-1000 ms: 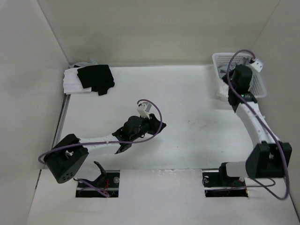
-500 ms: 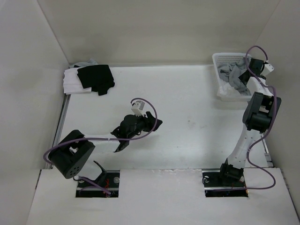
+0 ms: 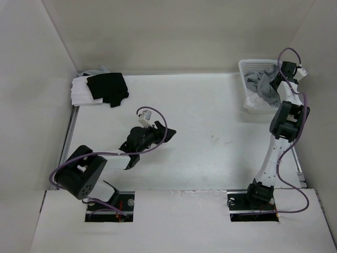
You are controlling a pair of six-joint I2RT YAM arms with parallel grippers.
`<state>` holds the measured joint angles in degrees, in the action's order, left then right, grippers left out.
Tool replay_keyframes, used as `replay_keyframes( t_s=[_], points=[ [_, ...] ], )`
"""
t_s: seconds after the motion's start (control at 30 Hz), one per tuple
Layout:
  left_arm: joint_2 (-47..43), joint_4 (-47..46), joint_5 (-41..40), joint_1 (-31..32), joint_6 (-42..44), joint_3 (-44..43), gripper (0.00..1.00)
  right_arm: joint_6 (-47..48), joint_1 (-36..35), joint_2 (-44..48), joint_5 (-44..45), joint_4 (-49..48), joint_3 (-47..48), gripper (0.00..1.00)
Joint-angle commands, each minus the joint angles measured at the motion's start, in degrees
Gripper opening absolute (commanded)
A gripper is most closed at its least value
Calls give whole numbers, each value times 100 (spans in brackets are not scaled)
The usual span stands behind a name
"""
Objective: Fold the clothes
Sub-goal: Grab the tank top from the pile
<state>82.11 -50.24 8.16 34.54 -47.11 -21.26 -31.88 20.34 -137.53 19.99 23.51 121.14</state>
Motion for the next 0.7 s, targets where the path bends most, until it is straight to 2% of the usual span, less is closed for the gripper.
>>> replay_keyframes(
  t_s=[0.0, 0.07, 0.13, 0.17, 0.23, 0.37, 0.43, 0.67],
  points=[
    [-46, -636, 300, -163, -246, 139, 51, -283, 177, -256, -47, 190, 226, 42],
    [24, -698, 300, -172, -263, 139, 51, -336, 177, -213, -56, 23, 165, 22],
    [103, -724, 344, -172, -298, 113, 51, -354, 177, -151, -56, -83, 120, 13],
    [182, -785, 370, -172, -325, 104, 51, -354, 159, -64, -56, -240, 51, 6],
    [209, -847, 388, -181, -351, 113, 51, -372, 151, 94, -91, -477, -133, 0],
    [218, -891, 388, -190, -351, 113, 51, -389, -77, 1549, -136, -2432, -1861, 0],
    [236, -891, 388, -172, -360, 95, 51, -363, -235, 2279, -127, -3093, -2416, 0],
    [78, -900, 440, -102, -421, 42, 50, -293, -991, 4672, -144, -4345, -3403, 0]
  ],
)
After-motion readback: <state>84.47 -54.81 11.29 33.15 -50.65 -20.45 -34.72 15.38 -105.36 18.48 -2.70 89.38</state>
